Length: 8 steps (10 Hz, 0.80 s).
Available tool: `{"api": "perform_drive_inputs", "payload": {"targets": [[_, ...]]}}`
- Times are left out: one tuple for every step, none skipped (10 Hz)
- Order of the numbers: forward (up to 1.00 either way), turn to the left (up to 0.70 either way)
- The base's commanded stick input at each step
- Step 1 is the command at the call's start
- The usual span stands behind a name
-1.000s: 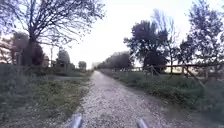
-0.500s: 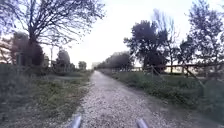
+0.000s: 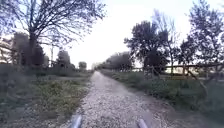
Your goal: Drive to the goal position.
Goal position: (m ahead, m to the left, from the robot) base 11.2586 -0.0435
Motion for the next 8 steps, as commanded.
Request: {"api": "perform_drive_inputs", "payload": {"targets": [[1.0, 0.0], [1.0, 0.0], [1.0, 0.0], [1.0, 0.0], [1.0, 0.0], [1.0, 0.0], [1.0, 0.0], [1.0, 0.0]]}}
